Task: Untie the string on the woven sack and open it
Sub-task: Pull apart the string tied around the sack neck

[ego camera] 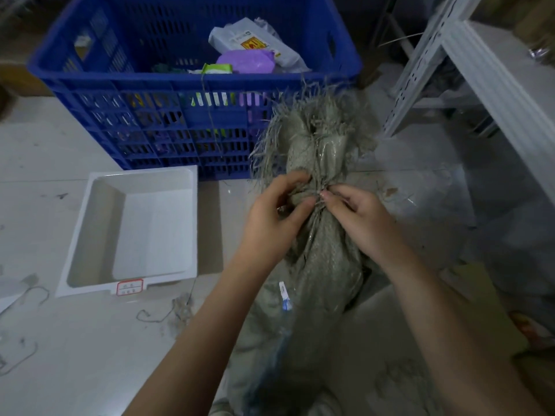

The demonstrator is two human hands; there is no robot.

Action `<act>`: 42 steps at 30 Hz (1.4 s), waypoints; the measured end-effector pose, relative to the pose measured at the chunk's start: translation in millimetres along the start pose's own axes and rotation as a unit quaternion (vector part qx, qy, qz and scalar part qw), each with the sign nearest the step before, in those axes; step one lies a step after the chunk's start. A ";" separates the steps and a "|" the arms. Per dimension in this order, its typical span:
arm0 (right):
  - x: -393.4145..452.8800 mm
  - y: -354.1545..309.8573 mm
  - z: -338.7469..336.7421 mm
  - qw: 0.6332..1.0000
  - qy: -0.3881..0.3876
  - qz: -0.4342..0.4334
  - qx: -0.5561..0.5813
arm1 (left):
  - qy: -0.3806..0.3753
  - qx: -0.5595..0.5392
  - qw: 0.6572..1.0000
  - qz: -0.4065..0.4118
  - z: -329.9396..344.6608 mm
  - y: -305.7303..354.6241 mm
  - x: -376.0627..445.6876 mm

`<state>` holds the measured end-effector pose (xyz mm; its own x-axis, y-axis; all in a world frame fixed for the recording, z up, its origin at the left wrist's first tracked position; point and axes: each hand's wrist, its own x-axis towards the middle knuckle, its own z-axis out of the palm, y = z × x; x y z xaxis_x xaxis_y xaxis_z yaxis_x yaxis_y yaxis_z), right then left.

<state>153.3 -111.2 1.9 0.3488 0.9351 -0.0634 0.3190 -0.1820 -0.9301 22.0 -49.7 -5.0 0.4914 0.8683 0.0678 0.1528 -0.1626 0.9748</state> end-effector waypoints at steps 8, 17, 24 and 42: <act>-6.0 18.9 30.7 0.990 0.134 -0.015 -0.050 | 0.052 0.000 0.997 -0.059 2.4 -19.3 -0.5; -5.8 9.0 24.6 0.931 0.171 -0.190 -0.259 | 0.085 -0.025 0.996 -0.031 -1.2 -18.4 -0.9; -0.6 -1.7 21.7 0.942 0.140 -0.183 -0.245 | 0.083 -0.075 0.993 -0.029 -1.1 -15.1 -6.1; 5.7 -5.2 29.9 0.904 0.209 -0.218 -0.304 | 0.127 0.152 0.975 0.098 6.7 -10.6 -5.9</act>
<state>127.3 -95.9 -4.4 0.3350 0.7853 0.5206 0.8869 -0.0762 -0.4557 23.3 -56.2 -17.2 0.3149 0.8881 0.3349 0.3427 -0.4354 0.8325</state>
